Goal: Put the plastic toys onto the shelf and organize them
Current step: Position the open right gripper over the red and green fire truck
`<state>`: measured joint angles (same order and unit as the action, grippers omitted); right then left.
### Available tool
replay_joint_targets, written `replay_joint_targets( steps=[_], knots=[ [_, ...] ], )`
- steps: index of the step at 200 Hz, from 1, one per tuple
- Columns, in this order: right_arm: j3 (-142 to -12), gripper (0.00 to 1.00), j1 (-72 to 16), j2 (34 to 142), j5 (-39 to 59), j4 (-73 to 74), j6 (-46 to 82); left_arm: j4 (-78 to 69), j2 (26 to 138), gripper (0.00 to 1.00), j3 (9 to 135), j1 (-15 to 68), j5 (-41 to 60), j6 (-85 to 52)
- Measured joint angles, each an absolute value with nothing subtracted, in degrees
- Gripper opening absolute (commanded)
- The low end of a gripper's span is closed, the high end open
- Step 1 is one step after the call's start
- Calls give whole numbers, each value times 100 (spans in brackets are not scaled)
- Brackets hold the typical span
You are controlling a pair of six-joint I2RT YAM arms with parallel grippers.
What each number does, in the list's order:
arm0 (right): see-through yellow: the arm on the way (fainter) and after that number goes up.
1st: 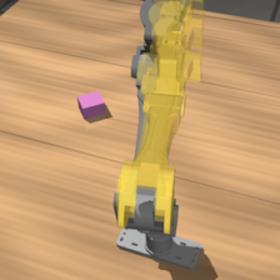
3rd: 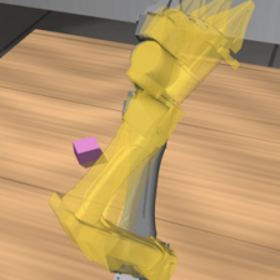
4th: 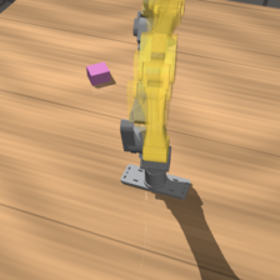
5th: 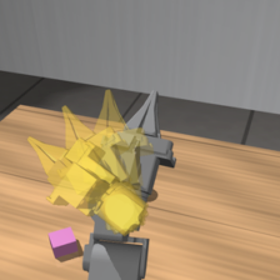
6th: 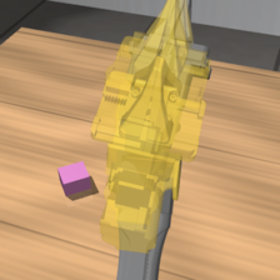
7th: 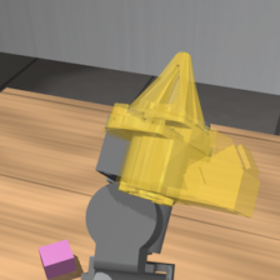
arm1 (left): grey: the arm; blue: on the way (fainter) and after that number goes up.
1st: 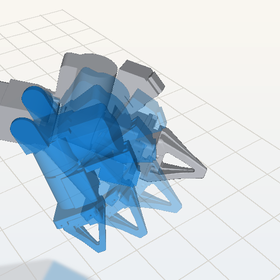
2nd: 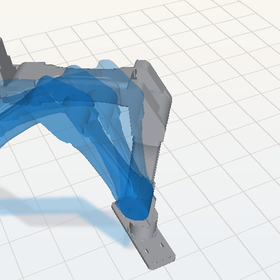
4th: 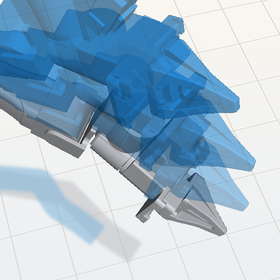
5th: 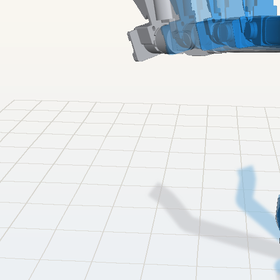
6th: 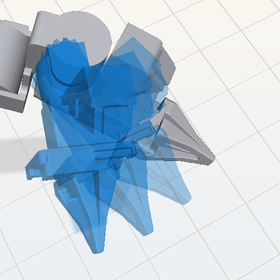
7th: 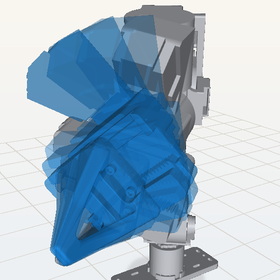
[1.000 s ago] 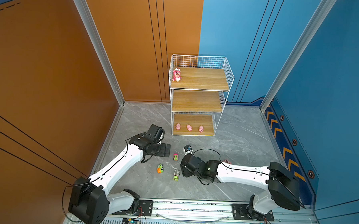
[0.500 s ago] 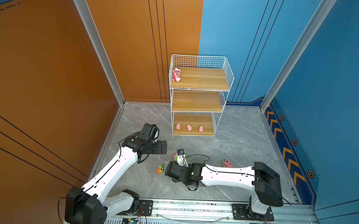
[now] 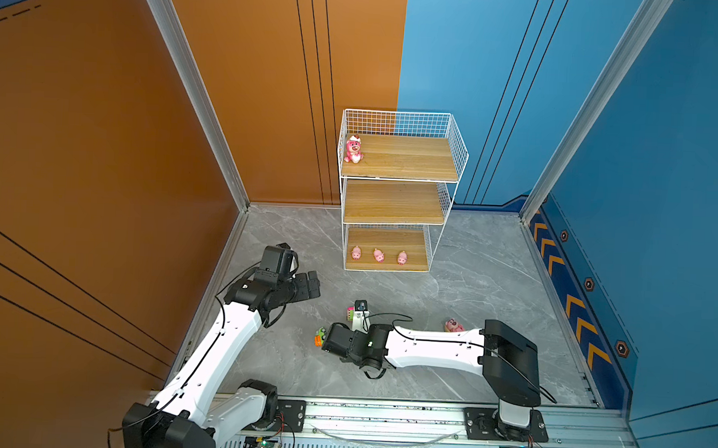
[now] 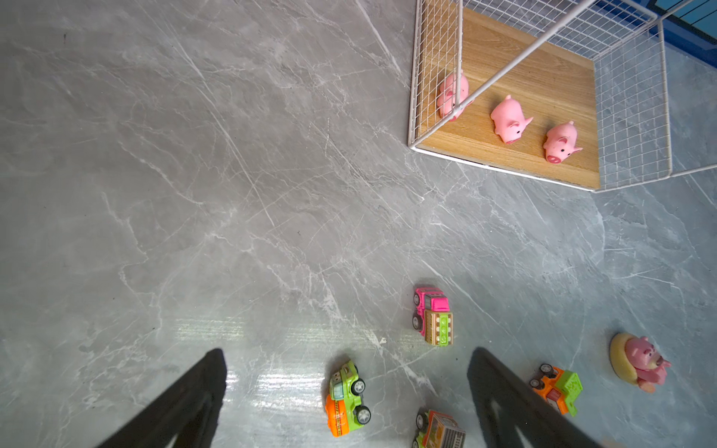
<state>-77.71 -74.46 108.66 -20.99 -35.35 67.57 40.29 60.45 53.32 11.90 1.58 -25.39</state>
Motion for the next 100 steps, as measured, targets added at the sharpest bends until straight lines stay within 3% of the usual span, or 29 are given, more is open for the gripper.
replay_joint_targets(
  steps=[100],
  knots=[
    [-8442, 57, -7288, 11203, -1940, -3994, 7738, 4005, 6040, 98, 5328, 1000, 327, -2602]
  ],
)
